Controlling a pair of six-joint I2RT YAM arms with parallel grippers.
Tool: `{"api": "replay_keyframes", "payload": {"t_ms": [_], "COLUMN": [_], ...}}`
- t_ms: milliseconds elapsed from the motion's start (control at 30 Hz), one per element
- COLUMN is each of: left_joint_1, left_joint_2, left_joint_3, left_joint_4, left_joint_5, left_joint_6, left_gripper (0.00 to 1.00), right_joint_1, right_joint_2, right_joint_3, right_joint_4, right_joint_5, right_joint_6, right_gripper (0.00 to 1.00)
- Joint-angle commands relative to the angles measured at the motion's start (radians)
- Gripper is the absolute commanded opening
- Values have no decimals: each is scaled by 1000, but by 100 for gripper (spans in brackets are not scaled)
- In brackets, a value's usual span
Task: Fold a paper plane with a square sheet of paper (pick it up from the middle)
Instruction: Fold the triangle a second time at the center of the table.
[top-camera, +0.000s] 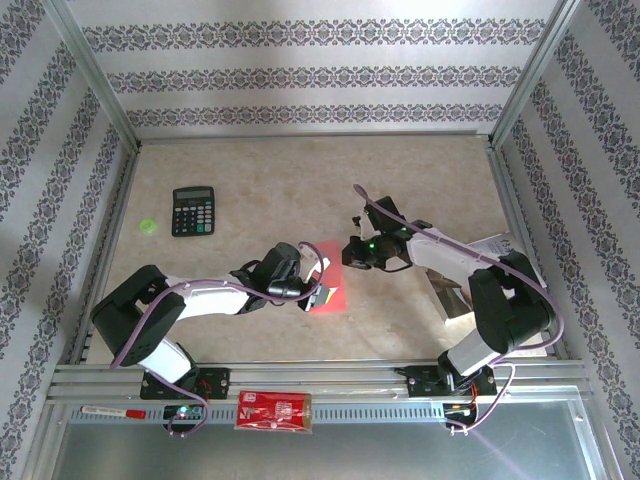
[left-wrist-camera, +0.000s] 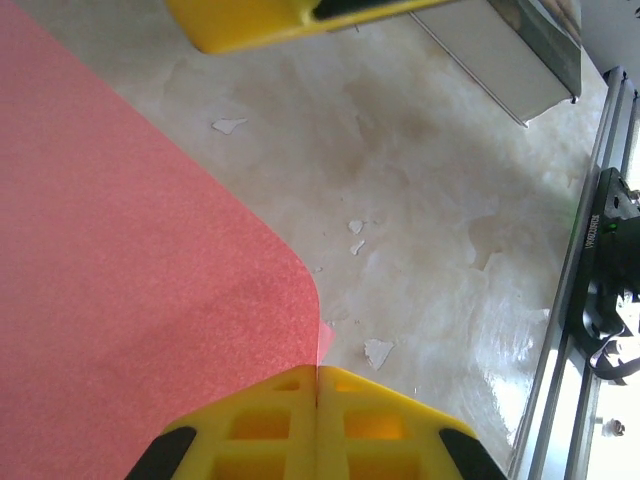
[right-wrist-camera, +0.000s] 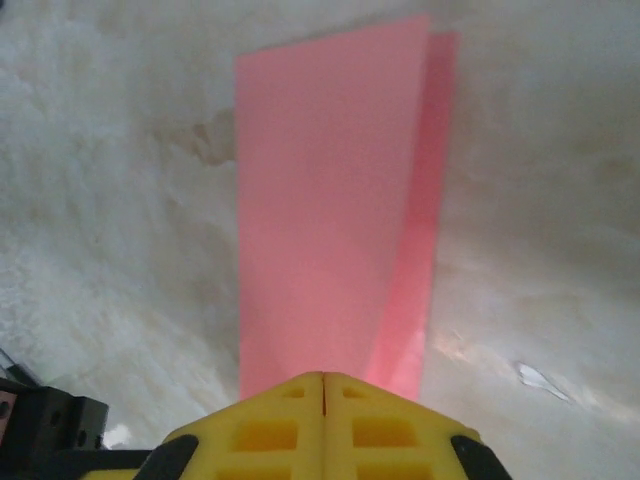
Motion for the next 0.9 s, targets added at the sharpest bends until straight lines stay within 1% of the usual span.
{"api": "replay_keyframes", "payload": {"t_ms": [0,167,367,633,867], "left_joint_1": [17,23,28,40,99], "left_joint_2": [4,12,20,37,74], "left_joint_3": [-14,-8,-8,0,10], "left_joint_4": [34,20,19,15,42], "left_joint_5": [31,34,32,42,103], "left_joint_6": [-7,0,-4,-11,-61], "left_gripper": [0,0,0,0,0], "right_joint_1": [13,20,21,1,-8], "right_joint_2": [48,160,260,325,356], "right_joint_3": [29,80,128,123,118], "right_joint_4": [55,110,132,125,99], "right_joint_5": [-9,-77,-100,-106,-109], "right_joint_6": [-25,-4,-2,-49,-104], "right_gripper": [0,0,0,0,0]}}
